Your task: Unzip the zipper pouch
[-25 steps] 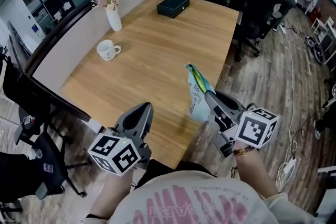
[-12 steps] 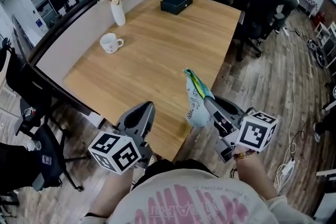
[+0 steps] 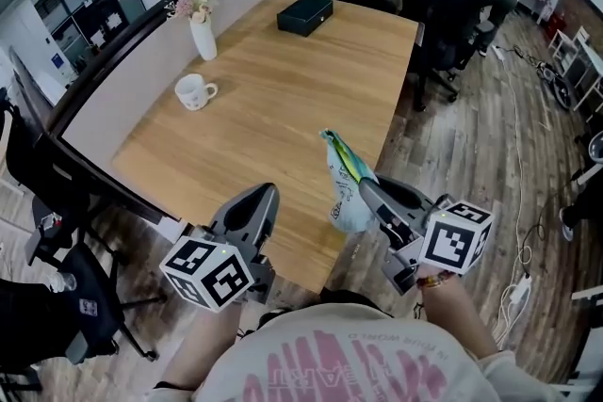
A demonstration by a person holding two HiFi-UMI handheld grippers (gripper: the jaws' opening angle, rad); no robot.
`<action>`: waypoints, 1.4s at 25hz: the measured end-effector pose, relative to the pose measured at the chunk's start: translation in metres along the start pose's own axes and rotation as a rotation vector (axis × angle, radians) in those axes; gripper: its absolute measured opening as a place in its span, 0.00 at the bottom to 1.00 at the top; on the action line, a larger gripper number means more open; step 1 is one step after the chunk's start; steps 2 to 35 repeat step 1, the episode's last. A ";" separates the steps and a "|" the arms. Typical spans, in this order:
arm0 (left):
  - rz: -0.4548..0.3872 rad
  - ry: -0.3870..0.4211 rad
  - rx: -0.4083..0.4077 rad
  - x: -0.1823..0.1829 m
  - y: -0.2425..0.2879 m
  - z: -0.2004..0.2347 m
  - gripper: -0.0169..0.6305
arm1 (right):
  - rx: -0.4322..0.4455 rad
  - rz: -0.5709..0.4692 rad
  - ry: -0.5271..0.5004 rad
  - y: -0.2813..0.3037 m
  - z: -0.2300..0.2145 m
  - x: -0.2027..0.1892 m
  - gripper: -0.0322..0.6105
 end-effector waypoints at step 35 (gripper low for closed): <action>0.002 -0.001 -0.003 0.001 -0.001 0.002 0.03 | -0.002 0.000 0.001 0.002 0.002 0.000 0.12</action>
Point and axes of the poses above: the fingertips, and each gripper's own axes: y forward along the fingers, z to its left, x out of its top, the point moved 8 cm from there along -y, backward along the fingers, and after that the axes turned 4 degrees about -x, right-handed, at the moved point
